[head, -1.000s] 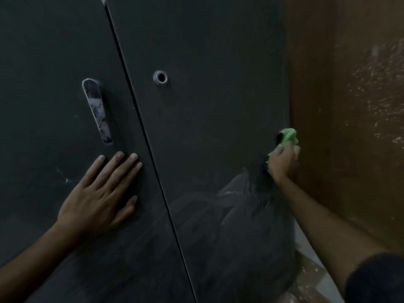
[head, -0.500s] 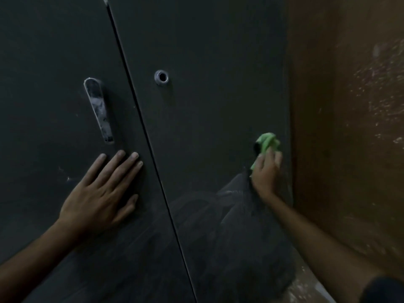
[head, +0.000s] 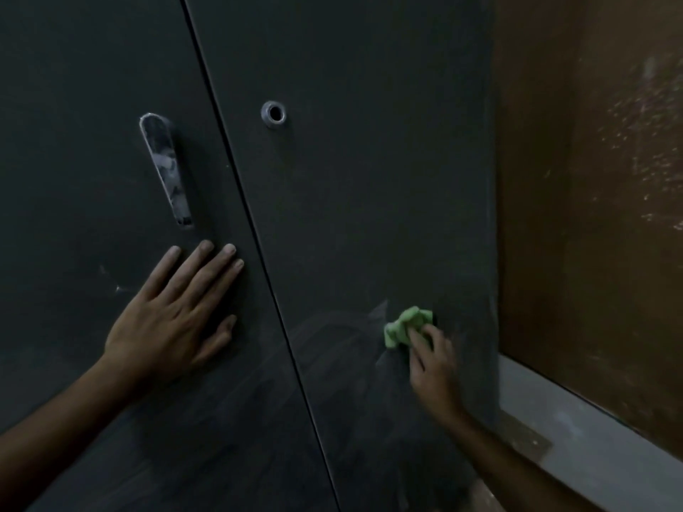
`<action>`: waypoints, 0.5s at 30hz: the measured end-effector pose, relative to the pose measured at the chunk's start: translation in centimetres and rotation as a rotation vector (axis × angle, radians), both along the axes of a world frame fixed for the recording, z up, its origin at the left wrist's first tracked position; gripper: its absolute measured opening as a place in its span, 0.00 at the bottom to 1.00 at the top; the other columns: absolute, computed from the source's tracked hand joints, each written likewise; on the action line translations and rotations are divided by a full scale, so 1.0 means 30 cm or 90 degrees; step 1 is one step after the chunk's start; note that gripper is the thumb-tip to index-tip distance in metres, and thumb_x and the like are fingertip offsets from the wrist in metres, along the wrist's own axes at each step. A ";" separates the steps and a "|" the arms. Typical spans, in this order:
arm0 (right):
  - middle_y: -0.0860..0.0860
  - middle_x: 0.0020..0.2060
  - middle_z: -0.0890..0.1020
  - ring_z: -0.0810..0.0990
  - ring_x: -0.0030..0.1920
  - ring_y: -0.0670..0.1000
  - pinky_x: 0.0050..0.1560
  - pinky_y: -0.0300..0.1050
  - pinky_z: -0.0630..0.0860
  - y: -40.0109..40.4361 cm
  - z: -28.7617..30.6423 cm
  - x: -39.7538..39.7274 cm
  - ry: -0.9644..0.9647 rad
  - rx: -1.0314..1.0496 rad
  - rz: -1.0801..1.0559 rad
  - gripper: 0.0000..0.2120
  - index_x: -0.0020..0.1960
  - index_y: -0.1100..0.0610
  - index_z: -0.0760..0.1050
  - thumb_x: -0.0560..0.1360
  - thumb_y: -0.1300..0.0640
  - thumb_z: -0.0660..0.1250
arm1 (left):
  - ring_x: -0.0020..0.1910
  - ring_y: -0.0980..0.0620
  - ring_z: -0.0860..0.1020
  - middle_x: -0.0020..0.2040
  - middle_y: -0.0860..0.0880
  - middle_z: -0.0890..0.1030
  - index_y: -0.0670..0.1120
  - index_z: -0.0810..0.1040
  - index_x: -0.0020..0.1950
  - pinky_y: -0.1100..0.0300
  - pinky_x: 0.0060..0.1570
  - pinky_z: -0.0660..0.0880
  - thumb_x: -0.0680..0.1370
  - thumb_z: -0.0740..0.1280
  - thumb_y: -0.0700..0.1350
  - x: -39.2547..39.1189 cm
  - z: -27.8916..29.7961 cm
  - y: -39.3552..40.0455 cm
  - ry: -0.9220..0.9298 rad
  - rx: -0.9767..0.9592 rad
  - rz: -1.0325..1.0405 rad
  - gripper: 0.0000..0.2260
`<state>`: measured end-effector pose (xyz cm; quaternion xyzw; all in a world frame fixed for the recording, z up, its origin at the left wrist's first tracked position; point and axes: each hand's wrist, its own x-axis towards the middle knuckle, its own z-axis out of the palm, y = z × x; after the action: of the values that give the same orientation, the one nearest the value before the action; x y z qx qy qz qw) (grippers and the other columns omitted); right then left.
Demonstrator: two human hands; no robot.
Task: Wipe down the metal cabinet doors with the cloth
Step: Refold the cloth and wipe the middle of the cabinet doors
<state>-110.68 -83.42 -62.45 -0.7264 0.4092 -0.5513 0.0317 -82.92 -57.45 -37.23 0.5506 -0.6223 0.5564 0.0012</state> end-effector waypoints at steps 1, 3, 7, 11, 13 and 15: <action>0.60 0.64 0.75 0.77 0.55 0.66 0.56 0.58 0.77 -0.026 -0.012 -0.035 -0.011 0.024 0.011 0.21 0.66 0.57 0.80 0.76 0.58 0.60 | 0.83 0.40 0.58 0.84 0.42 0.59 0.41 0.62 0.83 0.37 0.80 0.58 0.83 0.57 0.58 -0.001 -0.001 0.001 -0.002 -0.001 0.001 0.33; 0.64 0.64 0.76 0.77 0.56 0.69 0.59 0.60 0.75 -0.115 0.081 -0.059 -0.136 0.131 -0.048 0.23 0.68 0.60 0.78 0.75 0.59 0.60 | 0.83 0.40 0.58 0.84 0.42 0.59 0.41 0.62 0.83 0.37 0.80 0.58 0.83 0.57 0.58 -0.003 0.002 0.000 -0.007 -0.004 -0.002 0.32; 0.60 0.63 0.76 0.73 0.53 0.65 0.57 0.55 0.71 -0.090 0.364 0.067 -0.239 0.057 -0.109 0.23 0.66 0.56 0.80 0.75 0.60 0.58 | 0.83 0.40 0.58 0.84 0.42 0.60 0.41 0.62 0.83 0.38 0.80 0.57 0.83 0.57 0.58 -0.002 -0.001 0.000 -0.011 -0.005 0.001 0.32; 0.53 0.63 0.72 0.71 0.50 0.58 0.50 0.52 0.75 0.085 0.156 0.124 0.053 -0.201 0.078 0.24 0.66 0.46 0.76 0.73 0.59 0.60 | 0.83 0.40 0.58 0.84 0.41 0.60 0.41 0.62 0.83 0.39 0.82 0.54 0.83 0.57 0.58 -0.007 0.006 0.000 -0.010 0.000 -0.001 0.33; 0.52 0.61 0.72 0.71 0.47 0.57 0.44 0.54 0.80 0.057 0.060 0.043 0.158 -0.230 0.108 0.25 0.67 0.44 0.73 0.72 0.59 0.60 | 0.83 0.40 0.57 0.84 0.41 0.59 0.41 0.61 0.83 0.39 0.82 0.53 0.83 0.56 0.59 -0.009 0.005 0.003 -0.007 0.005 0.010 0.33; 0.54 0.61 0.74 0.75 0.48 0.60 0.44 0.56 0.81 -0.008 0.103 -0.014 0.093 -0.165 0.086 0.24 0.67 0.46 0.75 0.73 0.61 0.61 | 0.84 0.40 0.57 0.84 0.41 0.58 0.41 0.61 0.83 0.39 0.82 0.53 0.83 0.56 0.59 -0.008 0.007 0.002 -0.012 0.005 0.019 0.33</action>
<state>-111.10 -83.68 -59.37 -0.7882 0.2864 -0.5420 -0.0550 -83.17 -57.40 -37.03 0.5545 -0.6164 0.5589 -0.0150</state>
